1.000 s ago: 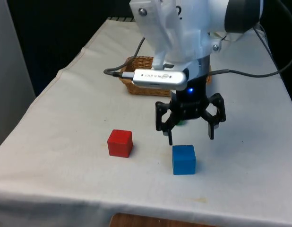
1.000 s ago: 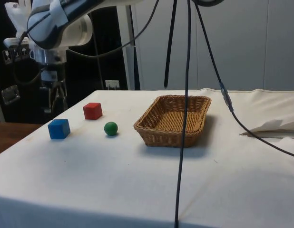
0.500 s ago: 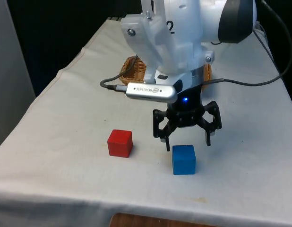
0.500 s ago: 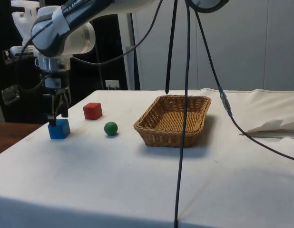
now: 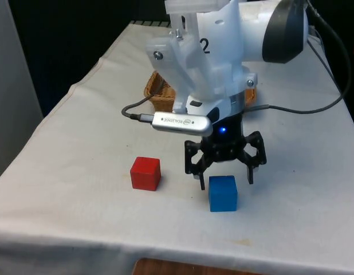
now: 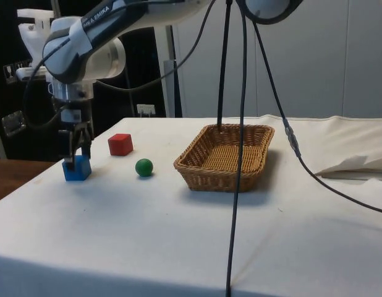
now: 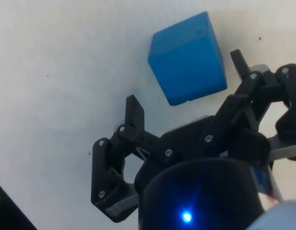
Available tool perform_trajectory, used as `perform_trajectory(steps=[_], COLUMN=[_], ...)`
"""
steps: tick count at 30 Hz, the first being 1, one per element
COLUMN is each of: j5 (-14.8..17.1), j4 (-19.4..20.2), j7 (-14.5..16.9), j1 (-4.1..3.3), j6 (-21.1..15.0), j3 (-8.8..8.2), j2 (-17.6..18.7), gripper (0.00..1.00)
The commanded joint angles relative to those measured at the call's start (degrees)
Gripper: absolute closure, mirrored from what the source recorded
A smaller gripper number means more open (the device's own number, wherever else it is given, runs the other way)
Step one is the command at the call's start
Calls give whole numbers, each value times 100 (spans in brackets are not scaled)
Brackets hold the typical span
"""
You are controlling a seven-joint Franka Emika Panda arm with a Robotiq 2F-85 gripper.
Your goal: Place all non-red objects into the basket.
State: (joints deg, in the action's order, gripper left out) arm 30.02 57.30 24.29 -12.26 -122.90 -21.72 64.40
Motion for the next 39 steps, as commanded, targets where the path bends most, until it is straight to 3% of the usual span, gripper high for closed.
perform_trajectory(steps=[1,8,9,10,15,16,17,18,20,21,24,25,26,32,34,35,36,39], j5=[0,17,23,17,29,29,29,29,29,29,29,34,29,34,23,34,23,29], j4=[-281,-350,-52,-355,-367,-367,-109,-367,-361,-355,-361,-126,-361,-367,-309,-160,-292,-304], j7=[-63,-74,0,-74,-63,-63,0,-63,-63,-63,-63,-6,-63,-63,-52,-6,-46,-34], j1=[63,69,0,63,63,63,0,63,57,57,57,0,57,63,52,6,46,29], j6=[92,-23,-132,-40,-160,-172,-269,-189,-206,-218,-229,-321,-235,-235,-206,-321,-195,-115], j3=[17,17,0,17,17,17,6,17,17,17,17,6,17,17,0,0,-6,-74], j2=[166,298,143,315,361,361,235,367,367,372,372,252,378,378,298,258,258,166], gripper=[0,0,0,0,1,7,16,16,37,61,93,98,98,97,97,97,97,97])
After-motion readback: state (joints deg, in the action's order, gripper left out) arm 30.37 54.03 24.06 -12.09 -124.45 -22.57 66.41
